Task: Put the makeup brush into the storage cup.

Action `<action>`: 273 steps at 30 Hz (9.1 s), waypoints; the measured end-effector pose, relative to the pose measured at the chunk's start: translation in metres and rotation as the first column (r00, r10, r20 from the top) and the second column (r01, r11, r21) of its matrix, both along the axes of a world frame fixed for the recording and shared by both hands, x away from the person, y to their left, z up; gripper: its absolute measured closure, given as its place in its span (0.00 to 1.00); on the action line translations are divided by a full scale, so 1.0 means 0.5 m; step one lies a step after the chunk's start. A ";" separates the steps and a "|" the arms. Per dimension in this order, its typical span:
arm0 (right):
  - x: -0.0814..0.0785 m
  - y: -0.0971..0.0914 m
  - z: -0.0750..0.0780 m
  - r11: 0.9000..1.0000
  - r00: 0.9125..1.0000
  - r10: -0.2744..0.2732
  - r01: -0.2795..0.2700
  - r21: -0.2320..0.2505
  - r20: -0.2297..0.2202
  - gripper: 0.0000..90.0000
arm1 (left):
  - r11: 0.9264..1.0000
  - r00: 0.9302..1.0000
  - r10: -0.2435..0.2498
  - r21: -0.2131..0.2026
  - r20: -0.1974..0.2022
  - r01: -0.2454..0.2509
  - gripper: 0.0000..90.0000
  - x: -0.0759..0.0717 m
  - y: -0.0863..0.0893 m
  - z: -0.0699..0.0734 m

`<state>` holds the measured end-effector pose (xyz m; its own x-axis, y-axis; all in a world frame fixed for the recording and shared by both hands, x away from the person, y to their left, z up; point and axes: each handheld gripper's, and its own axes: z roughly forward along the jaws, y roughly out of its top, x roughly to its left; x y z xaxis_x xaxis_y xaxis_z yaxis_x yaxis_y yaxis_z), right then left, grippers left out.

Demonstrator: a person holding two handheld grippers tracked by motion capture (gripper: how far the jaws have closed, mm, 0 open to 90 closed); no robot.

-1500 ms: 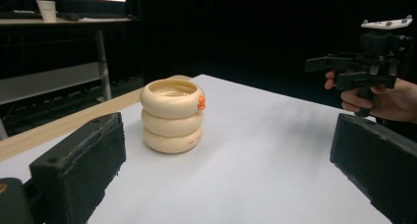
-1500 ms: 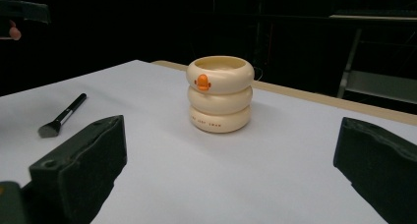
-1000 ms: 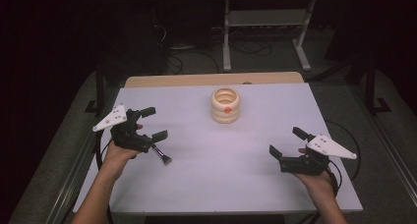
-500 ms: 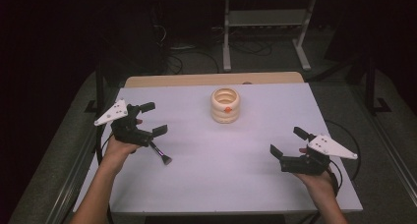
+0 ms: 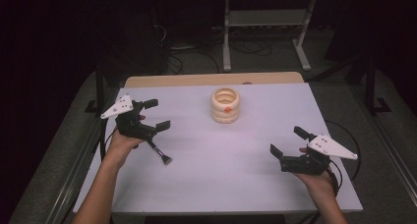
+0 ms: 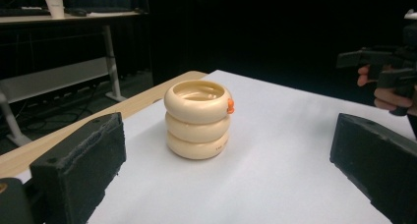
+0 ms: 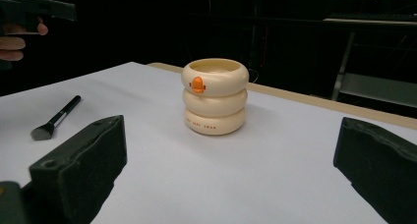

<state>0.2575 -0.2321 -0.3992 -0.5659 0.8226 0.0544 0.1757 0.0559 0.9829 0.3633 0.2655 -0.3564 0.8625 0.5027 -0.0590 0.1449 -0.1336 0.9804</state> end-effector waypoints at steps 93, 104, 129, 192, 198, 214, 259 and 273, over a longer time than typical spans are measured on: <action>0.005 0.007 -0.007 0.999 1.000 0.024 -0.024 -0.032 -0.008 0.00 | 0.806 0.961 -0.006 0.568 -0.275 0.167 0.00 0.037 0.003 -0.045; 0.005 0.007 -0.007 0.999 1.000 0.022 -0.022 -0.032 -0.007 0.00 | 0.749 0.950 -0.007 0.628 -0.311 0.211 0.00 0.038 0.004 -0.057; 0.005 0.006 -0.007 0.999 1.000 0.022 -0.022 -0.031 -0.008 0.00 | 0.691 0.932 -0.003 0.673 -0.361 0.263 0.07 0.038 0.008 -0.081; 0.005 0.006 -0.009 0.999 1.000 0.025 -0.026 -0.025 -0.017 0.00 | 0.595 0.916 -0.047 0.726 -0.398 0.346 0.52 0.042 0.003 -0.131; 0.005 0.005 -0.009 0.999 1.000 0.025 -0.025 -0.024 -0.017 0.00 | 0.593 0.915 -0.049 0.725 -0.401 0.349 0.61 0.041 0.003 -0.130; 0.006 0.005 -0.009 0.999 1.000 0.022 -0.023 -0.023 -0.018 0.00 | 0.590 0.907 -0.048 0.721 -0.418 0.364 0.81 0.040 0.006 -0.126; 0.005 -0.001 -0.007 1.000 1.000 0.010 -0.010 -0.006 -0.018 0.00 | 0.472 0.893 -0.042 0.779 -0.448 0.413 0.82 0.067 -0.080 -0.115; 0.005 -0.001 -0.008 1.000 1.000 0.011 -0.012 -0.006 -0.019 0.00 | 0.470 0.893 -0.041 0.780 -0.449 0.414 0.86 0.068 -0.081 -0.117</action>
<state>0.2602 -0.2328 -0.4034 -0.5743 0.8164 0.0603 0.1936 0.0639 0.9790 0.3975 0.2251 -0.4150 0.9673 0.2528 -0.0211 0.2495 -0.9331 0.2589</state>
